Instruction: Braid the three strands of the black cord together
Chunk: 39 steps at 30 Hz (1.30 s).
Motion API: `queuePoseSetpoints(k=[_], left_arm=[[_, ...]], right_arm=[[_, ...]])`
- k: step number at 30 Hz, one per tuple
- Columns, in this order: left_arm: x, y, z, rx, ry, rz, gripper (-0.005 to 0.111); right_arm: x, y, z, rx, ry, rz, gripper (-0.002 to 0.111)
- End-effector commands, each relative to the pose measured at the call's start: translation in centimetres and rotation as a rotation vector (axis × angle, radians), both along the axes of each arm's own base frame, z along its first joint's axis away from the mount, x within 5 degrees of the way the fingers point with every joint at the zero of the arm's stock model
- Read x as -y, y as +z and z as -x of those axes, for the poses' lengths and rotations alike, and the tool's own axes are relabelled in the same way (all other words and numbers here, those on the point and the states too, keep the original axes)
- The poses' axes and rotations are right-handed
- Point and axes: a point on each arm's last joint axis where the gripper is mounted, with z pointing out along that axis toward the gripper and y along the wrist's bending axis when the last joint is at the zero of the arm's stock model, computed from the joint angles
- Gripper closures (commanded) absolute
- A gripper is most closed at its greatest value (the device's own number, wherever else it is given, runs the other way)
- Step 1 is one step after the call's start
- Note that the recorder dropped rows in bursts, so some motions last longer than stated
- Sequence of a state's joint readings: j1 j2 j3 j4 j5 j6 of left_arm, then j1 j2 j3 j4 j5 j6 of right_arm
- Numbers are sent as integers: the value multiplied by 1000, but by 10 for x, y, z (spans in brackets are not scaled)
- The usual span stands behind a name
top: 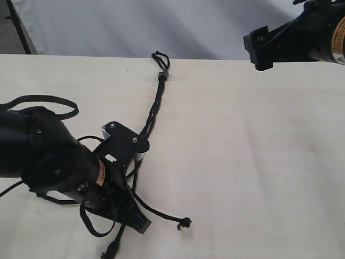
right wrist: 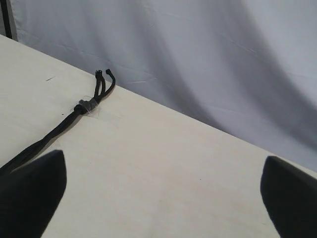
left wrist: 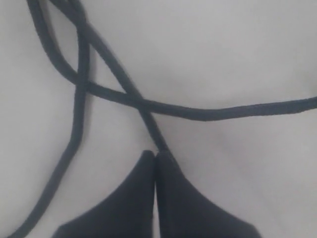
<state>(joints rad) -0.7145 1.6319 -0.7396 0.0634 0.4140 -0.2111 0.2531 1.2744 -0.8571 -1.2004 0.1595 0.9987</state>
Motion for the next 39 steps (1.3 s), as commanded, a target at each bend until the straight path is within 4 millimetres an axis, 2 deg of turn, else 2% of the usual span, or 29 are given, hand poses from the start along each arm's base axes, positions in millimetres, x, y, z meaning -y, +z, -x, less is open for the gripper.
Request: queuePoseSetpoints(k=[1,13,15,19,23,28,32,39], left_arm=[[10,1,-2,37,9,69,106],[10,6,-3,49,-3,59,106],[10,17,-5,81,-21,63,106],[5,56,-1,213,-62,132,106],[-11,104,11,404,-125,173,106],[-29,146,29,554,-131,256,106],[-40,168,42,631,-124,316,106],[-54,189,58,713,-115,379,106]], right_arm=[[2,-1,0,0,-2,3,9],[2,-1,0,0,-2,3,9],[2,-1,0,0,-2,3,9],[2,-1,0,0,-2,3,9],[2,-1,0,0,-2,3,9],[2,-1,0,0,-4,0,9],[2,-1,0,-1,-5,-5,9],[2,-1,0,-2,-8,-3,9]])
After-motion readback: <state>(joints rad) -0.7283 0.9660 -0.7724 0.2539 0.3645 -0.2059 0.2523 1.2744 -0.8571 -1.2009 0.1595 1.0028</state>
